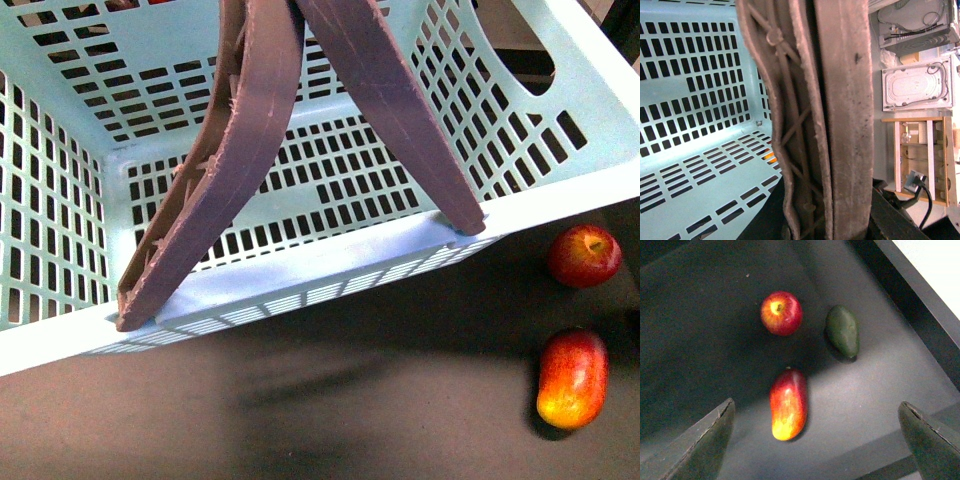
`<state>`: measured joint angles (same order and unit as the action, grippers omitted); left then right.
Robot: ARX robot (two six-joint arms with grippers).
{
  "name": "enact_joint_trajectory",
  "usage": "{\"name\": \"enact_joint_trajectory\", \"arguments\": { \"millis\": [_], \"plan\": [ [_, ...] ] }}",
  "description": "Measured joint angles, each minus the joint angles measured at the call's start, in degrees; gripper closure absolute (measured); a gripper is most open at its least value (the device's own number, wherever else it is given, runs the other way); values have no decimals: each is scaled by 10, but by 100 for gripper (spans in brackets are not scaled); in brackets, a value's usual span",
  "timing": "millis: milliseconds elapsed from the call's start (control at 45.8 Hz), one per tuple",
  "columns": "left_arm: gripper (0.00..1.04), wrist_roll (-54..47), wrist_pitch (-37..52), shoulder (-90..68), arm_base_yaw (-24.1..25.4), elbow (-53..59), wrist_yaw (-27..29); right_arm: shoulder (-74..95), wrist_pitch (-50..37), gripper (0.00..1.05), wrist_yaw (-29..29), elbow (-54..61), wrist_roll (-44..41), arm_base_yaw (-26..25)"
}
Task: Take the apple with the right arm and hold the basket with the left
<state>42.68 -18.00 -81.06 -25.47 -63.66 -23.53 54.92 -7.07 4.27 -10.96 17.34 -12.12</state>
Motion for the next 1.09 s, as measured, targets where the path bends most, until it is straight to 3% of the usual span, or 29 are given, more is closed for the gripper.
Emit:
{"name": "enact_joint_trajectory", "arguments": {
  "millis": [131,262,590,1092],
  "plan": [
    [86,0,0,0,0,0,2,242,-169,9,-9,-58,-30,5],
    [86,0,0,0,0,0,1,407,-217,9,-14,-123,-64,17],
    [86,0,0,0,0,0,0,645,-178,9,-13,-294,-144,23],
    [86,0,0,0,0,0,0,758,-104,9,-16,-460,-231,27]
  ]
}}
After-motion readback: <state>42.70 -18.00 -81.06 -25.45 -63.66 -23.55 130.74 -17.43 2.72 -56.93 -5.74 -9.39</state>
